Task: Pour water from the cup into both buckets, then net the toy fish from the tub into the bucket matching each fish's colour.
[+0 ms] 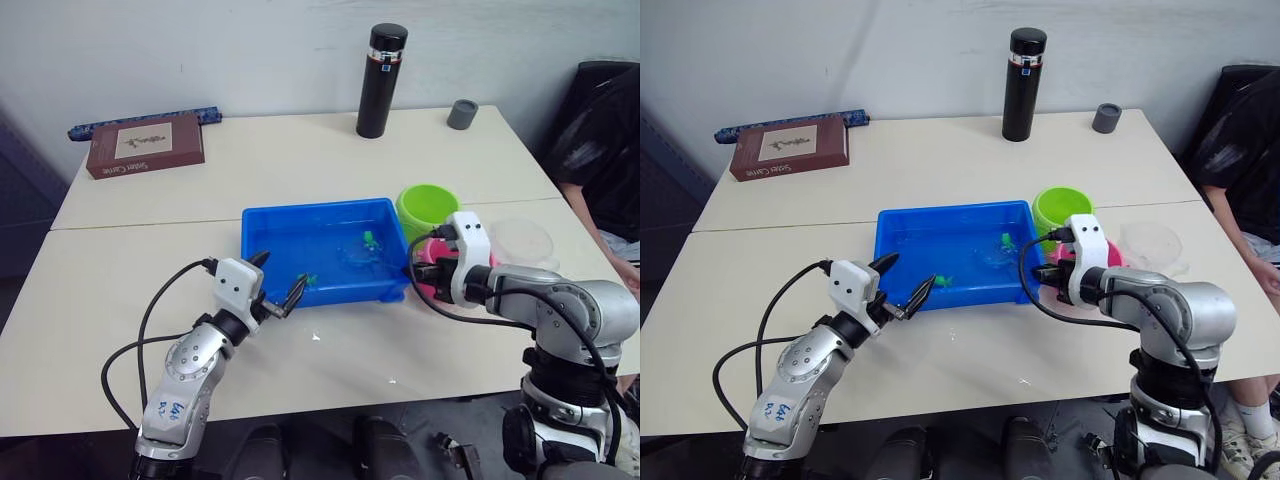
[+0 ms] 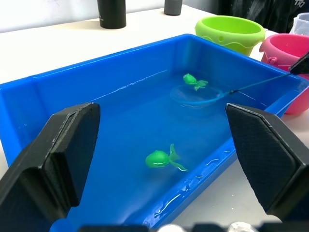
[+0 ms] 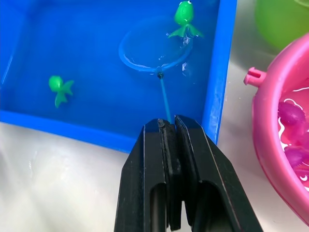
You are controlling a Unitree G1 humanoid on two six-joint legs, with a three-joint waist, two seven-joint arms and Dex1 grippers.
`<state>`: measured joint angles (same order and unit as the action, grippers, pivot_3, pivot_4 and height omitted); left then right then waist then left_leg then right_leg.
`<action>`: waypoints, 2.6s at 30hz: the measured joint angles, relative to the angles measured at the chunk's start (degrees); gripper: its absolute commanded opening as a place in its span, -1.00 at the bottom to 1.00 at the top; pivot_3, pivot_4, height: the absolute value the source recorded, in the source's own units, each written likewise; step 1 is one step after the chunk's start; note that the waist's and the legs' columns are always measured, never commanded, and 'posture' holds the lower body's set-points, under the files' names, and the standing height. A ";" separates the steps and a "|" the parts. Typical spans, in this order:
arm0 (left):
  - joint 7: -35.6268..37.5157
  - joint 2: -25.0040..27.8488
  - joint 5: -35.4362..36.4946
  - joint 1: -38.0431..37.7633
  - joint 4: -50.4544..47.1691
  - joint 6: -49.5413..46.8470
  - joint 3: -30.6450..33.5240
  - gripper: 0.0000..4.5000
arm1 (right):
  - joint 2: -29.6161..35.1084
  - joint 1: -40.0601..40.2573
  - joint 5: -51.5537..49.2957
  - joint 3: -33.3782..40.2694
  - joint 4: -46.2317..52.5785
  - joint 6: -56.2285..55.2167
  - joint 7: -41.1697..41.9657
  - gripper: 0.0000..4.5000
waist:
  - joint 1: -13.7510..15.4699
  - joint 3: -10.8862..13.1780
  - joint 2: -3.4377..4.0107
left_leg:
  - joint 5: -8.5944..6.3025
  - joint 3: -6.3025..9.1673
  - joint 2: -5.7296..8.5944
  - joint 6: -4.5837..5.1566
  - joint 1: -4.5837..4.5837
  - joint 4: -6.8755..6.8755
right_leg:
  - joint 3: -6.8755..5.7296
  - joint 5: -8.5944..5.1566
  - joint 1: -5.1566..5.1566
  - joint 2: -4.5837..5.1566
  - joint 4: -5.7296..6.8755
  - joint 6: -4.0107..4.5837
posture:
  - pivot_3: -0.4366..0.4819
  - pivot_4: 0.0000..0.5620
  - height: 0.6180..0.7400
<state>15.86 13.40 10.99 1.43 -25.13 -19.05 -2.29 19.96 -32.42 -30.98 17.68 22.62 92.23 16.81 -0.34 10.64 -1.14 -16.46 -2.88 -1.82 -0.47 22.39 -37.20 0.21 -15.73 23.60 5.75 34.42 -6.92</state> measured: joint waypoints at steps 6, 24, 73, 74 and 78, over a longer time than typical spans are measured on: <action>0.02 -0.02 0.00 0.01 0.00 0.01 -0.02 0.98 | -0.07 -0.60 -0.50 0.50 -0.61 0.00 -1.76 -1.00 | -0.03 0.00 0.00 | 0.00 0.00 0.00 0.00 0.01 0.01 | 0.01 0.00 0.01 0.02 -0.02 0.00 | -0.05 -0.47 1.00; 0.31 -0.45 -0.02 -0.04 0.07 0.46 -0.16 0.98 | -3.34 -2.10 -0.64 3.00 -3.91 0.00 -6.69 -1.00 | -0.15 0.00 0.00 | 0.00 0.00 -0.01 0.00 0.04 0.07 | 0.00 -0.01 0.03 0.04 -0.08 0.02 | -0.05 -0.47 1.00; 0.68 -1.21 -0.16 -0.24 1.13 1.63 -1.03 0.98 | -3.89 -3.18 -1.31 1.31 1.27 0.00 -7.97 -1.00 | -1.19 0.00 0.01 | -0.01 0.22 0.03 0.04 0.70 0.07 | -0.22 0.05 0.43 0.14 -0.30 -0.08 | -0.05 -0.47 1.00; 0.68 -1.21 -0.16 -0.24 1.13 1.66 -1.03 0.98 | -4.05 -3.18 -2.08 1.49 1.02 0.00 -8.32 -1.00 | -1.20 0.00 0.01 | -0.01 0.22 0.03 0.04 0.70 0.07 | -0.21 0.05 0.43 0.14 -0.30 -0.08 | -0.05 -0.47 1.00; 0.67 -1.26 -0.16 -0.24 1.15 1.76 -1.03 0.98 | -4.27 -3.17 -5.23 1.72 -0.21 0.00 -10.13 -1.00 | -1.20 0.00 0.01 | 0.00 0.22 0.02 0.05 0.70 0.06 | -0.21 0.05 0.43 0.14 -0.28 -0.08 | -0.05 -0.47 1.00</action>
<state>16.54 12.14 10.83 1.19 -23.99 -17.28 -3.32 15.70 -35.58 -36.21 19.39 22.41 92.23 6.68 -1.54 10.65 -1.13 -16.47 -2.66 -1.79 -0.43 23.09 -37.13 0.00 -15.68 24.03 5.89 34.14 -7.00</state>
